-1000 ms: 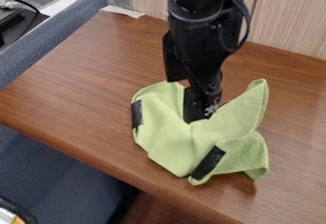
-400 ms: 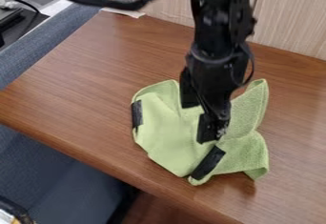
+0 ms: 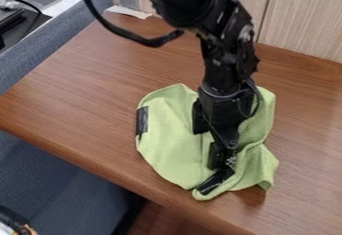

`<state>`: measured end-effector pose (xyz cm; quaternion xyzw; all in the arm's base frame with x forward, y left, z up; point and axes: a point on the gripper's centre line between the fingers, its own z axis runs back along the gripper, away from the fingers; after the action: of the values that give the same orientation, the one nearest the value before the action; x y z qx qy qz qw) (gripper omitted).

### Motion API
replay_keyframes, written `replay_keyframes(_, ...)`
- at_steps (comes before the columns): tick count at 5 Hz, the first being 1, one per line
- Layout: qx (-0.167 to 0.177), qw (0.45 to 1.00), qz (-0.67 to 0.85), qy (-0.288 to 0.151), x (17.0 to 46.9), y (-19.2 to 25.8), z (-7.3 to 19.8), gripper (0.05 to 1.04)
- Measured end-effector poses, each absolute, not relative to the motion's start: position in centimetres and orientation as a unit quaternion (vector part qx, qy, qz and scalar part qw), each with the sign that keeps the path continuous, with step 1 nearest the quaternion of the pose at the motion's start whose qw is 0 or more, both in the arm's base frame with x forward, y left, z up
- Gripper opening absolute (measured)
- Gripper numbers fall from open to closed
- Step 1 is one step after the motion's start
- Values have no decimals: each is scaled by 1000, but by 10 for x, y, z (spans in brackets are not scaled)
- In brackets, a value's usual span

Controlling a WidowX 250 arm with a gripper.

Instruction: Move the cloth to the left side of the table

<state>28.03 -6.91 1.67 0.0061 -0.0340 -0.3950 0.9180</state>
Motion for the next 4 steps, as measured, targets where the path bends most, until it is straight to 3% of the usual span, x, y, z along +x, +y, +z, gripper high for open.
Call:
replay_keyframes(2, 9, 924, -379, -40, 290, -52, 15, 1001)
replay_keyframes(4, 23, 942, -333, -37, 320, 4, 20, 1000)
